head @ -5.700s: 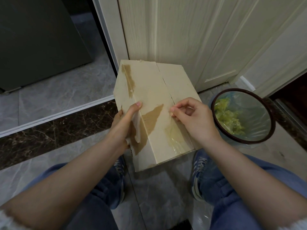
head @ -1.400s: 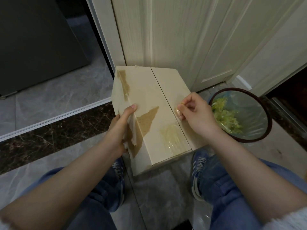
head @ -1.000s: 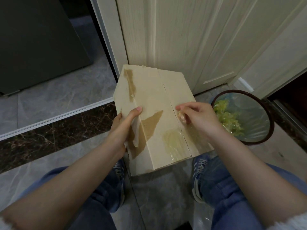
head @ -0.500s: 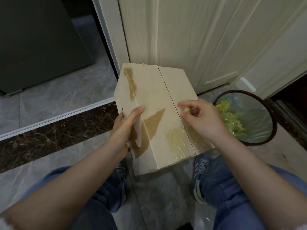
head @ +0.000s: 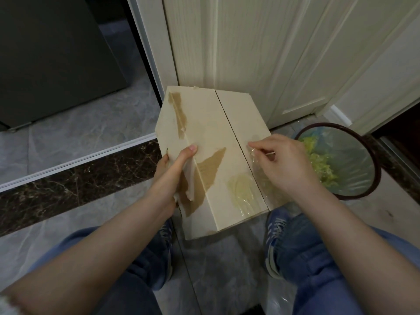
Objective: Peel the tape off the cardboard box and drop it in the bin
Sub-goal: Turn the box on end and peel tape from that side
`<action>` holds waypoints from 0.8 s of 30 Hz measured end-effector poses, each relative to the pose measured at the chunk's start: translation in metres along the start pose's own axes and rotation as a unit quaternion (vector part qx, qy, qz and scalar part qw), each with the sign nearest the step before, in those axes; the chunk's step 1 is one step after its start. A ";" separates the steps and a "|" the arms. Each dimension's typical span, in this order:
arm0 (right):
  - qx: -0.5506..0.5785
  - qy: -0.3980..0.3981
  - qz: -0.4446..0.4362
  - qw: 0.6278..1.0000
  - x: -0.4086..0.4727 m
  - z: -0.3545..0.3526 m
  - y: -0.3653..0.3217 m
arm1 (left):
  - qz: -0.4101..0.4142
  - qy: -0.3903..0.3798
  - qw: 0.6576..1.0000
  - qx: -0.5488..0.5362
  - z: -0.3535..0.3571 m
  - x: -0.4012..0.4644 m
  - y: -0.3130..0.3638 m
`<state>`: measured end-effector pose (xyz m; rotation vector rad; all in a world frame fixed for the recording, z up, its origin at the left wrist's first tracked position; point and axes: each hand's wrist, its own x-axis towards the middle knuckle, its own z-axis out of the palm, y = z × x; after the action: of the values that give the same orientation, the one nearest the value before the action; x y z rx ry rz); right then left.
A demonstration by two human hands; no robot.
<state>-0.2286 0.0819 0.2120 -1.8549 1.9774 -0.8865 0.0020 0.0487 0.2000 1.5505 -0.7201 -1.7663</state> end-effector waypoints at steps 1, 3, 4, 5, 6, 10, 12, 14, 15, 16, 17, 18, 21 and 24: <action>-0.004 0.002 -0.007 1.000 0.000 0.000 0.001 | 0.001 -0.003 1.000 0.000 0.000 0.000 0.000; -0.003 0.006 -0.015 1.000 0.000 0.001 0.003 | 0.004 -0.007 1.000 -0.002 0.001 -0.001 0.001; 0.001 0.006 -0.015 1.000 0.001 0.000 0.003 | 0.004 -0.010 1.000 -0.004 0.002 -0.002 0.001; 0.004 0.006 -0.013 1.000 0.001 0.000 0.004 | 0.002 -0.011 1.000 -0.005 0.002 -0.002 0.001; 0.006 0.008 -0.011 1.000 0.001 0.000 0.004 | 0.001 -0.010 1.000 -0.004 0.003 -0.003 0.001; 0.004 0.028 -0.022 0.999 -0.001 0.001 0.001 | -0.013 -0.004 1.000 0.001 0.002 -0.001 0.001; 0.015 0.032 -0.008 0.999 0.000 0.000 -0.002 | -0.015 -0.003 1.000 0.000 0.002 0.000 0.001; 0.021 0.022 0.016 0.999 0.001 -0.003 -0.003 | -0.015 -0.004 1.000 0.000 0.002 -0.002 0.002; 0.020 0.024 0.014 0.999 0.001 -0.003 -0.003 | -0.014 -0.005 1.000 -0.002 0.002 -0.002 0.002; 0.017 0.032 0.005 0.999 0.001 -0.003 -0.001 | -0.014 -0.005 1.000 -0.005 0.002 -0.002 0.002; 0.011 0.041 -0.004 0.999 0.002 -0.003 0.002 | -0.015 -0.006 1.000 -0.009 0.002 -0.002 0.002; 0.002 0.048 -0.008 0.999 0.002 -0.003 0.004 | -0.016 -0.003 1.000 -0.013 0.002 -0.001 0.002; -0.016 0.041 -0.004 0.999 0.003 0.001 0.008 | -0.026 0.000 1.000 -0.014 0.000 0.002 -0.001; -0.022 0.021 -0.035 0.999 0.001 0.005 0.008 | -0.021 -0.001 1.000 -0.014 0.000 0.001 0.000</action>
<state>-0.2317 0.0799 0.2037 -1.9565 1.9813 -0.9164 0.0023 0.0481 0.1989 1.5553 -0.6654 -1.8017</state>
